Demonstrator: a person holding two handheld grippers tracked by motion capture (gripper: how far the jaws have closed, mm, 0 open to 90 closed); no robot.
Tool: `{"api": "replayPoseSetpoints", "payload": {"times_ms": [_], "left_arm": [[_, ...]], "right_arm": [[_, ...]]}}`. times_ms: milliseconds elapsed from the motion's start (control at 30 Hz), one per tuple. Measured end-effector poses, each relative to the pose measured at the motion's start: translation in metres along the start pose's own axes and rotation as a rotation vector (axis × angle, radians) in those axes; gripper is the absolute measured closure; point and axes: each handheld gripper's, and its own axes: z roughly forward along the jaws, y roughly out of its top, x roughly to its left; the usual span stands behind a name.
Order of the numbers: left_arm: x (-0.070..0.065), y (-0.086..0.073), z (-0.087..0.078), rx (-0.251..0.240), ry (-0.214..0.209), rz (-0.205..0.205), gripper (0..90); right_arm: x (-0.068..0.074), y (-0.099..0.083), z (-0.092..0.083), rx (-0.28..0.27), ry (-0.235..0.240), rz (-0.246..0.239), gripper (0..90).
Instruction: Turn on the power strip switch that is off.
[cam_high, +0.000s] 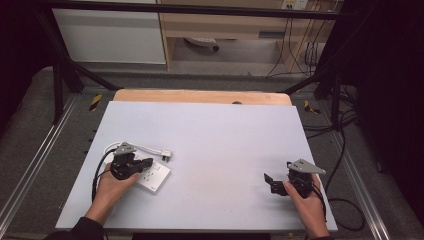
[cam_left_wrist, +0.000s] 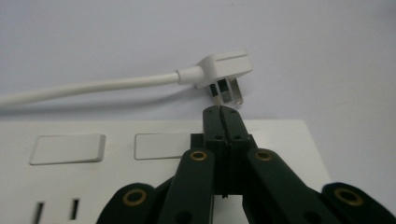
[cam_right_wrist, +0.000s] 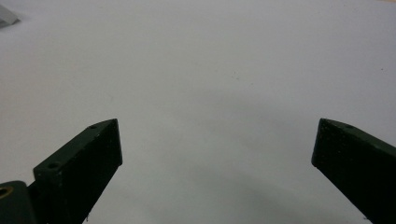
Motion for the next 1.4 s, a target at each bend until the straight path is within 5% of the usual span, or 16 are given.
{"api": "replayPoseSetpoints", "payload": {"times_ms": [167,400,1200,1400], "left_arm": [[-0.015,0.003,0.005,0.02,0.013,0.099,90.0],[-0.01,0.002,0.0,-0.025,0.013,0.069,90.0],[-0.011,0.004,-0.002,-0.079,-0.021,0.08,90.0],[-0.011,0.005,-0.002,-0.094,-0.019,0.075,80.9]], "right_arm": [[-0.001,0.0,0.001,0.002,-0.001,-0.002,2.2],[-0.001,0.0,0.001,0.005,-0.001,0.006,2.2],[-0.002,0.0,-0.001,-0.004,-0.002,0.006,2.2],[-0.001,0.0,0.0,-0.008,-0.002,0.004,2.2]]}}
